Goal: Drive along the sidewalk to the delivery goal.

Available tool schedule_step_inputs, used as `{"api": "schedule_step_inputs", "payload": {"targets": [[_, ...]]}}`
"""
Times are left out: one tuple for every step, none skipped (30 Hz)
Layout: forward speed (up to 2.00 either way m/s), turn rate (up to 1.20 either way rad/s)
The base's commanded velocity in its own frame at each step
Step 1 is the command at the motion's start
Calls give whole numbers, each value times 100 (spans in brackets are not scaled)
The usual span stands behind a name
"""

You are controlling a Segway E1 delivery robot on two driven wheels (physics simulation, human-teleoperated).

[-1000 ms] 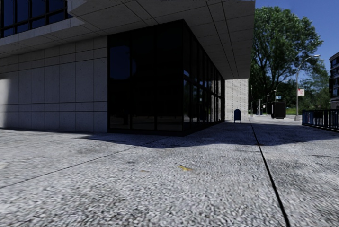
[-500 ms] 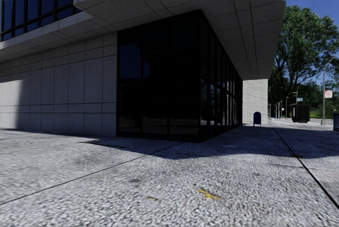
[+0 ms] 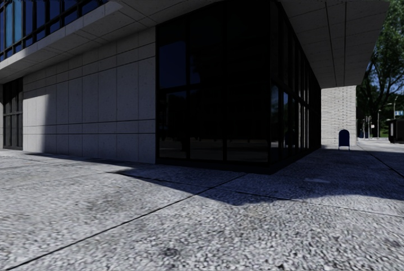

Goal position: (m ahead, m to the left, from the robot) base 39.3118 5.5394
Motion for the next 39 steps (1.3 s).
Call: {"api": "schedule_step_inputs", "payload": {"targets": [[151,36],[151,42],[151,50],[151,53],[151,53],[151,53],[151,54],[151,54],[151,54],[151,54],[151,54],[151,54],[151,54],[151,54],[151,54],[151,54],[151,54],[151,54],[151,54],[151,54],[151,54],[151,54],[151,54],[151,54],[151,54],[151,54],[151,54],[151,54],[151,54],[151,54],[151,54],[151,54],[151,54],[151,54],[151,54],[151,54],[151,54],[151,54],[151,54]]}}
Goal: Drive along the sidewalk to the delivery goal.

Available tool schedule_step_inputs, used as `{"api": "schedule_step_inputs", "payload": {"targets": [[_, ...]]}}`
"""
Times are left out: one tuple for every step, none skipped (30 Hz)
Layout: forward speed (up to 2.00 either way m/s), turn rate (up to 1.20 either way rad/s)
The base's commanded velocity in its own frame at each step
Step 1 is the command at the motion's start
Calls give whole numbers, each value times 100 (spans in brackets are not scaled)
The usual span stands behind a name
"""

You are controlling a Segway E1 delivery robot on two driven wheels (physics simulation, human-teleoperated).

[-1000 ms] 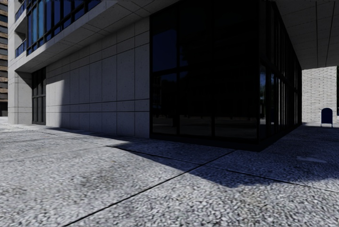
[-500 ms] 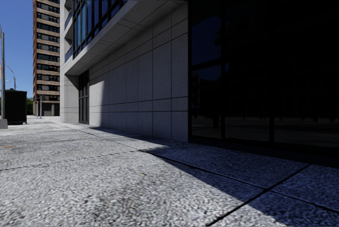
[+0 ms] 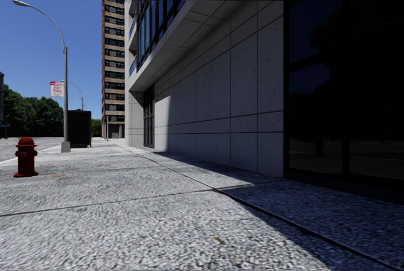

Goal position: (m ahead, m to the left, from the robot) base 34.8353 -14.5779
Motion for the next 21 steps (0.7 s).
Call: {"api": "schedule_step_inputs", "payload": {"targets": [[151,54],[151,54],[151,54],[151,46],[151,32],[151,18],[151,7],[151,7],[151,2],[151,1],[151,0],[151,0],[151,0],[151,0],[151,0],[151,0],[151,0],[151,0],[151,0],[151,0],[151,0]]}}
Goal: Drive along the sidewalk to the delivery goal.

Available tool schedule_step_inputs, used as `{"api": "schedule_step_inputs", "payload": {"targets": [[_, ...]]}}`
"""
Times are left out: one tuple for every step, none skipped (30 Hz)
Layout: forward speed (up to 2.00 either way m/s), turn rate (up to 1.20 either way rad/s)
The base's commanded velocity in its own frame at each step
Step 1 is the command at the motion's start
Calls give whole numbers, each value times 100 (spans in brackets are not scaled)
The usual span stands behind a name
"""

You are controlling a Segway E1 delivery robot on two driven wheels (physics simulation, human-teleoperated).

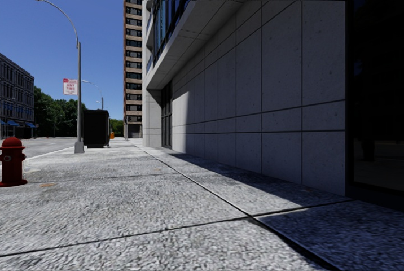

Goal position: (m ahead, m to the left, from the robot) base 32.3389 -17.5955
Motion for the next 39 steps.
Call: {"api": "schedule_step_inputs", "payload": {"targets": [[151,0],[152,0],[152,0],[153,0],[173,0],[175,0],[176,0],[177,0],[177,0],[177,0],[178,0],[178,0],[179,3],[179,22],[179,22],[179,44],[179,54],[179,59],[179,62],[179,62],[179,62],[179,63],[179,63],[179,63],[179,63],[179,63],[179,63],[179,63],[179,57],[179,40],[179,27],[179,14],[179,4],[179,1],[180,0],[180,0],[180,0],[180,0],[180,0]]}}
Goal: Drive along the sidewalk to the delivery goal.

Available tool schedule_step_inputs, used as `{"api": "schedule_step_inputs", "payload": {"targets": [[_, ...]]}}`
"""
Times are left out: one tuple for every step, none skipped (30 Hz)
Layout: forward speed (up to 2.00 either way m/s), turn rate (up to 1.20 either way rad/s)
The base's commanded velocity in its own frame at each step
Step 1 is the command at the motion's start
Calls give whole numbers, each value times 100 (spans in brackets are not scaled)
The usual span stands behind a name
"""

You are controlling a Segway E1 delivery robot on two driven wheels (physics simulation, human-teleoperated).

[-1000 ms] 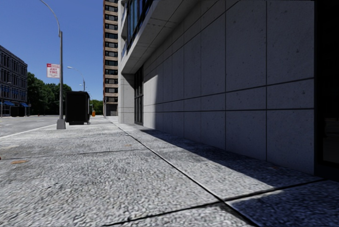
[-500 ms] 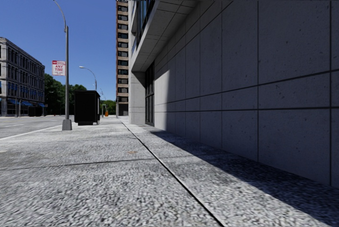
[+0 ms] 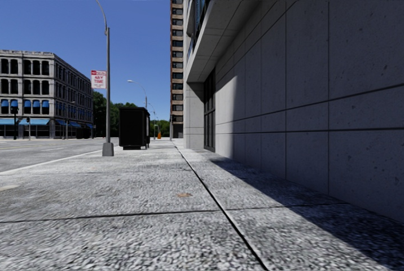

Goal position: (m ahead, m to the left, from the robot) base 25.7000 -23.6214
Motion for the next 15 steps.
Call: {"api": "schedule_step_inputs", "payload": {"targets": [[180,0],[181,0],[185,0],[188,0],[200,0],[200,0],[200,0],[200,0],[200,1],[200,1],[200,17],[200,28],[200,40],[200,40],[200,47]]}}
